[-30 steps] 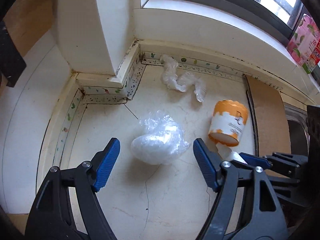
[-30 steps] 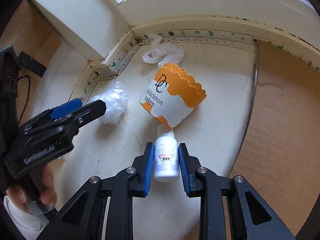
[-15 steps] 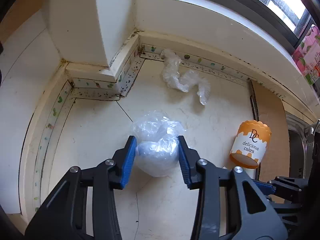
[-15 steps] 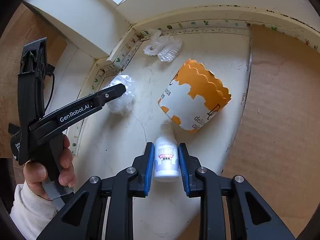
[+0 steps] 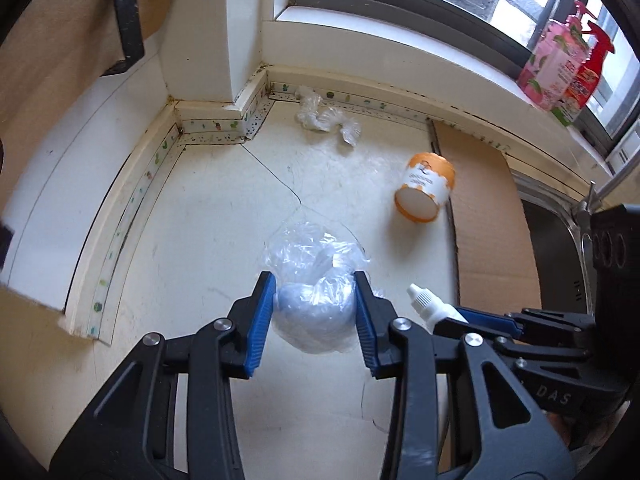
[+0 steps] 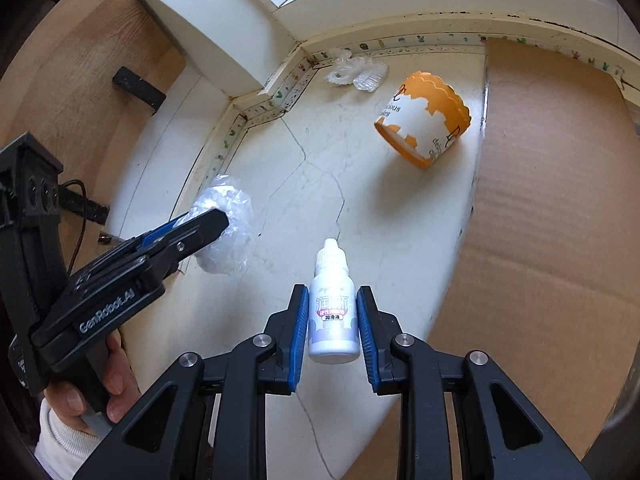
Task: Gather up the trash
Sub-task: 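Carry bottle and plastic bag down over the bin and open both tools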
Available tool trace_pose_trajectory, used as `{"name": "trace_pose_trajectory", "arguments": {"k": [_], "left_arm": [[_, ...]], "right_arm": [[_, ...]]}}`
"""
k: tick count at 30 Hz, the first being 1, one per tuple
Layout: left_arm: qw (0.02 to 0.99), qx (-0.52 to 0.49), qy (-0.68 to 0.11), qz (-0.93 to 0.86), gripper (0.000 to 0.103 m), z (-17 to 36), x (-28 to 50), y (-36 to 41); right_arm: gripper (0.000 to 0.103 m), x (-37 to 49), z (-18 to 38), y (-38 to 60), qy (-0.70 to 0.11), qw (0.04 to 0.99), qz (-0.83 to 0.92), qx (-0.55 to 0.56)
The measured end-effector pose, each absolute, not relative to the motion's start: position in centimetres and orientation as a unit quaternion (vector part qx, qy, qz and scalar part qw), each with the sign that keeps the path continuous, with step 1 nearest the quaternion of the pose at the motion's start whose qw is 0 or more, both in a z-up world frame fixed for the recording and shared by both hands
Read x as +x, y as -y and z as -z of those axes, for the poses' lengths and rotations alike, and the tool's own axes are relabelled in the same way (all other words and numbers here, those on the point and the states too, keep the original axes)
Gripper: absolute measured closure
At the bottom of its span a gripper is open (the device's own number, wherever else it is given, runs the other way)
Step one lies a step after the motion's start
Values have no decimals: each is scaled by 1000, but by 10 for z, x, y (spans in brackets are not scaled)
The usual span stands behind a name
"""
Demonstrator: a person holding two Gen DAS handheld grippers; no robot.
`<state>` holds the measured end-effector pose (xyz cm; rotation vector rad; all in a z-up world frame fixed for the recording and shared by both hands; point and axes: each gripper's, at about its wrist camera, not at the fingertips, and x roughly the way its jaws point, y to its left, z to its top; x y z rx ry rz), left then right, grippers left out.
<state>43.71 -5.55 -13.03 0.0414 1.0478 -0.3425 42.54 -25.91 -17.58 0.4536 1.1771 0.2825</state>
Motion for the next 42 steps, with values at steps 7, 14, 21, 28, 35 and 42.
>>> {"name": "trace_pose_trajectory", "arguments": {"k": [7,14,21,28,35,42], "left_arm": [[859,26,-473,196,68,96,326,27],[857,17,-470,212,68,91,213,-17],[847,-12,-487,215,68,124,117,-57],[827,-26,-531,183,68,199,60,-80],[790,-51,-591,151,67,319,43,-90],[775,-82,-607,156,62,428,40,-102]], "right_arm": [[79,342,149,223,-525,814,-128,212],[79,238,140,179,-520,820,-132,199],[79,134,168,131,-544,809,-144,171],[79,63,221,95,-580,795,-143,101],[79,26,326,75,-612,778,-130,55],[79,6,433,57,-632,761,-133,53]]}}
